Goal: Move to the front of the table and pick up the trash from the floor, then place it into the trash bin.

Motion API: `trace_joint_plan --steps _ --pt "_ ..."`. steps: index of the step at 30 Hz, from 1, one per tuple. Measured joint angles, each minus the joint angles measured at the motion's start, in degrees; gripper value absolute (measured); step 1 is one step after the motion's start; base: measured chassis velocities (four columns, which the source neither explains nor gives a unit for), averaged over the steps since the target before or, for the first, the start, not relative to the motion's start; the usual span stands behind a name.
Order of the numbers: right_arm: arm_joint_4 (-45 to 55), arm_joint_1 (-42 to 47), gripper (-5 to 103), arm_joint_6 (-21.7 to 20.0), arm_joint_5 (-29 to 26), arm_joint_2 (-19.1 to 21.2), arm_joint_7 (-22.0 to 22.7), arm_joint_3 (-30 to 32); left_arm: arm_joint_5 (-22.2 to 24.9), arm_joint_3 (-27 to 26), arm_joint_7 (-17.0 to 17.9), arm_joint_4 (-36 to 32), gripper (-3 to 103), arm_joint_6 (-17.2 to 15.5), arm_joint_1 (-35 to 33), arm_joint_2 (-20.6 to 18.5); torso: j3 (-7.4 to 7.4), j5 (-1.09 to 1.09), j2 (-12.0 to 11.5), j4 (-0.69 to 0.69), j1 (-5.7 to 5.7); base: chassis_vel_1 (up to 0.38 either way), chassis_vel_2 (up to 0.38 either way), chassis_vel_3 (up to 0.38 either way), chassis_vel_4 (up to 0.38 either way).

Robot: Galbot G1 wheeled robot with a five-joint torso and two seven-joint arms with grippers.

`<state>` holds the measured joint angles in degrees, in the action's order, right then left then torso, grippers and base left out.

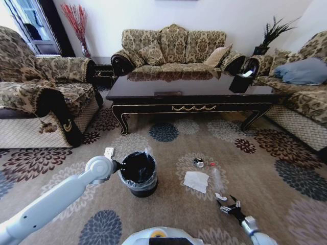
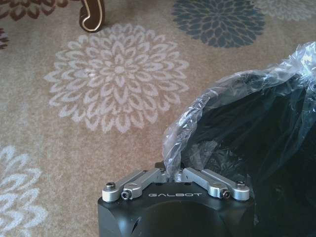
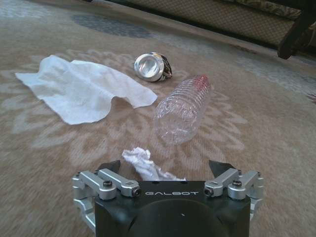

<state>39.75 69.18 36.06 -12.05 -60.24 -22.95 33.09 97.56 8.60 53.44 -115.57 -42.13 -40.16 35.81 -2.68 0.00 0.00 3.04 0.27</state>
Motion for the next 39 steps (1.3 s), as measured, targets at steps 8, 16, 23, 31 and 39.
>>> trace_joint_plan --steps 8,16,23,31,39 --pt "-2.58 -1.25 71 0.28 0.49 -0.22 -0.66 0.61 0.18 -0.75 0.26 -0.2 2 0.01 -0.76 0.1 0.01 0.0 0.0 -0.03 0.0 0.0 0.0 0.0 0.0" --pt "-1.08 0.88 38 0.4 0.61 -0.57 -0.66 1.58 -0.11 -1.13 0.12 0.01 2 0.0 -1.09 0.33 0.01 0.0 0.0 0.0 0.0 0.0 0.0 0.0 0.0" --pt "-0.52 1.67 10 0.4 0.65 -0.74 -0.85 2.51 0.23 -1.05 0.11 0.02 2 0.01 -0.92 0.49 0.01 0.01 0.0 0.0 0.0 0.0 0.0 0.0 0.0" --pt "1.84 3.86 0 0.44 0.58 -1.31 -1.07 4.17 -0.16 -0.1 -0.09 0.32 2 0.0 -0.76 1.14 0.0 0.0 0.0 0.0 0.0 0.0 0.0 0.0 0.0" --pt "11.27 9.66 0 -0.42 -3.74 -1.45 -0.47 6.88 -1.22 3.86 -0.64 1.0 2 -0.01 1.72 2.87 0.0 -0.01 0.0 0.0 0.0 0.0 0.0 0.0 0.0"
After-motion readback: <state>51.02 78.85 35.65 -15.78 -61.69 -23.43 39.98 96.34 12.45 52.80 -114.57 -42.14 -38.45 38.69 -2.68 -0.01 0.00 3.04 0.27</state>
